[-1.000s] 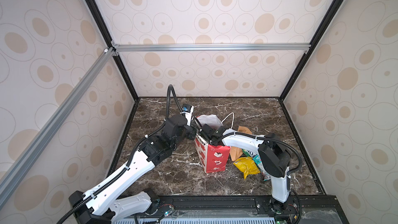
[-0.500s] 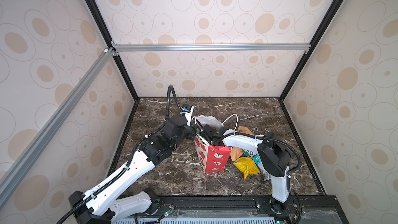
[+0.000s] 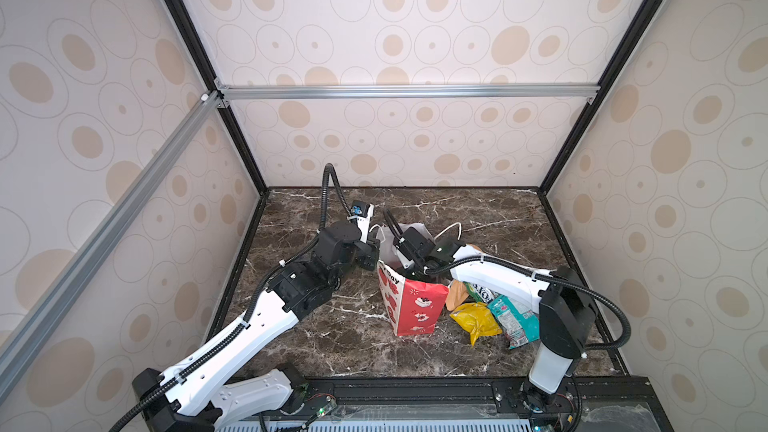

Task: Take the snacks out of the paper bag

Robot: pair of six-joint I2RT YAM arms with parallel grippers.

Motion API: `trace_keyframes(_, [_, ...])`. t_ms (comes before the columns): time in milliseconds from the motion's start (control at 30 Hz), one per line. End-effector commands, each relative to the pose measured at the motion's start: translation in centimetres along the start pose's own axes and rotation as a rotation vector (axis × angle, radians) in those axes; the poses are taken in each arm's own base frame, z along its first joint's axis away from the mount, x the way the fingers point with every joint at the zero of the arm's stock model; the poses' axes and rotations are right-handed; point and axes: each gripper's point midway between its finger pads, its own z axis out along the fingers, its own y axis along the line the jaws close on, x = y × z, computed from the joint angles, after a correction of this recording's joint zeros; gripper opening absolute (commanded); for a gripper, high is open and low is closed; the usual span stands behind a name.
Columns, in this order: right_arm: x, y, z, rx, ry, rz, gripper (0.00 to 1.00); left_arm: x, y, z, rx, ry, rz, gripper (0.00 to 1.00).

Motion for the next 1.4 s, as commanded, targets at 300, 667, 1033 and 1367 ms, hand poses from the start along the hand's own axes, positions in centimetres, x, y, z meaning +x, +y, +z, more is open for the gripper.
trace_keyframes(300, [-5.1,-0.3,-9.3,0.04,-0.282,0.022,0.0,-0.8,0.5,-0.8,-0.006,-0.023,-0.017,0.05])
trace_keyframes(667, [-6.6,-1.0,-14.3,0.004,-0.451,0.083,0.0,-0.9,0.8,-0.3,-0.034,-0.025,0.015,0.04])
trace_keyframes(1033, [-8.6,0.4,-18.7,-0.078,-0.55,0.089,0.0,-1.6,1.6,0.7,-0.079,-0.021,0.07,0.03])
trace_keyframes(1367, [-10.5,2.6,-27.8,-0.249,-0.772,0.109,0.0,-2.6,4.5,1.5,-0.16,-0.021,0.096,0.02])
